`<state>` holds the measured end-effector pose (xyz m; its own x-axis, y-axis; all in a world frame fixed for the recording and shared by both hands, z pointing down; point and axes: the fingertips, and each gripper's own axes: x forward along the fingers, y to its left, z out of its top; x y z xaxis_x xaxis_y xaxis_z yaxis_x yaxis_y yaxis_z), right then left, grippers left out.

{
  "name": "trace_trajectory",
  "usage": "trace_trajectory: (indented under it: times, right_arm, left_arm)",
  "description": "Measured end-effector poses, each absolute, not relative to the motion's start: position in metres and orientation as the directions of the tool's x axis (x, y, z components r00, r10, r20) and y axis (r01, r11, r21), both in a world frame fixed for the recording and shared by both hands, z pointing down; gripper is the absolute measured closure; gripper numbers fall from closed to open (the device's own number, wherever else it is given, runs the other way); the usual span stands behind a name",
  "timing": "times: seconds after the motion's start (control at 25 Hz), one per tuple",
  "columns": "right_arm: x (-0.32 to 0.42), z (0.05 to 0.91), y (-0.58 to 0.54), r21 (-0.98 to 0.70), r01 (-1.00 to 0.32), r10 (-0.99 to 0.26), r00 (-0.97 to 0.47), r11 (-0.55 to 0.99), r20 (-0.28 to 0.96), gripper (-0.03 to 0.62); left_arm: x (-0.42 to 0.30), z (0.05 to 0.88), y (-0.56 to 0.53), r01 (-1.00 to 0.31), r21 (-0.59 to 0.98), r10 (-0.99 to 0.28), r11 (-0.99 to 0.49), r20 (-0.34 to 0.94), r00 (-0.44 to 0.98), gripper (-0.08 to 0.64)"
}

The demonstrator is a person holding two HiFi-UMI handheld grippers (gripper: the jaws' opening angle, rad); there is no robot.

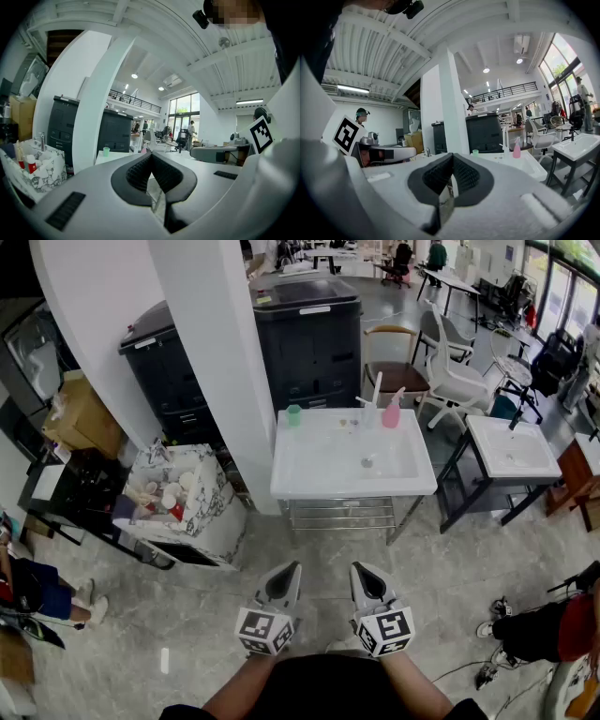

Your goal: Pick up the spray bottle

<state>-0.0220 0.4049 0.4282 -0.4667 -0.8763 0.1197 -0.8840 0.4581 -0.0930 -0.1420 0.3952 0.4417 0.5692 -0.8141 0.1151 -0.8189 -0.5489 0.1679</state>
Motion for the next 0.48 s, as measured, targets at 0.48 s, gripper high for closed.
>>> trace_trajectory:
  times: [0.48]
  right_arm:
    - [0.01,0.434,0.423,-0.156,-0.86,-0.863,-0.5,0.486,0.068,0.594]
  left_arm:
    - [-0.13,0.461,0.427,-0.863,0.133,-0.857,-0.488,0.111,0.502,0.546]
